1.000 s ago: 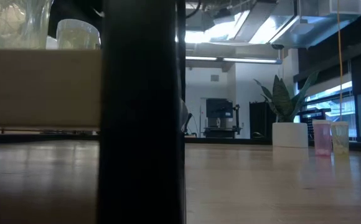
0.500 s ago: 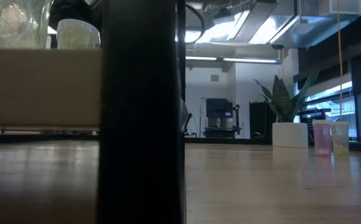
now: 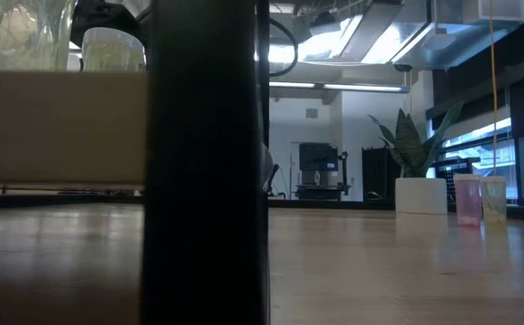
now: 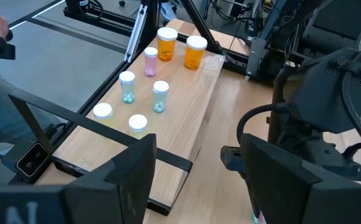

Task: Pick and place medicine bottles onto shelf by color
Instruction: Put the blue pill bottle on the shelf aligned with the other blue pill bottle

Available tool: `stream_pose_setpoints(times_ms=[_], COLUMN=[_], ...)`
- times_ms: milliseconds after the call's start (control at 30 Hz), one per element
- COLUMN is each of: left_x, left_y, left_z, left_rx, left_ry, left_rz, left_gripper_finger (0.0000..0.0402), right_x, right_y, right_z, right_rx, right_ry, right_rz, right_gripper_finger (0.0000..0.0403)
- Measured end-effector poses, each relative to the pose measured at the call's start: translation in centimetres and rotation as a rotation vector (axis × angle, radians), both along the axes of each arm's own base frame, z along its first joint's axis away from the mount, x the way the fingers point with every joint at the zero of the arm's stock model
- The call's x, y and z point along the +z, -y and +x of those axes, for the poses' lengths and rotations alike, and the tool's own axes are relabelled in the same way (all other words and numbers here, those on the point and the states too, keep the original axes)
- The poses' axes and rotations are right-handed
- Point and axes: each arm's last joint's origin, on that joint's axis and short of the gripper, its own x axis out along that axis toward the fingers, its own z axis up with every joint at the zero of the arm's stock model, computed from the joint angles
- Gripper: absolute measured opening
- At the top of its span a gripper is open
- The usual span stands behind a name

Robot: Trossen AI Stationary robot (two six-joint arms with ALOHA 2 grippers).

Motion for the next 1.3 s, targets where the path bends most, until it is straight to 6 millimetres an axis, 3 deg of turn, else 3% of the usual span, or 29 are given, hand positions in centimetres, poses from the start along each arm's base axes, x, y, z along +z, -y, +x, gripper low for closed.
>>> stream_pose_setpoints(times_ms=[300,900,1300], left_x=[0.0,-0.2,-0.2], left_y=[0.0,0.4,1.1], left_z=[0.0,-0.2,-0.2], left_rx=[0.031,0.011,-0.015], left_ry=[0.013,-0.017,-0.016], left_rz=[-0.037,-0.037,-0.034], left_gripper_finger=[0.0297,0.0168,0.0137], right_x=[0.0,0.0,-0.1], right_y=[0.0,0.0,0.0], right_z=[0.0,0.0,0.0], right_rx=[0.0,-0.002,-0.002], right_ry=[0.0,-0.001,-0.01], right_rz=[0.0,0.003,-0.001], right_gripper_finger=[0.0235,0.0235,0.0235])
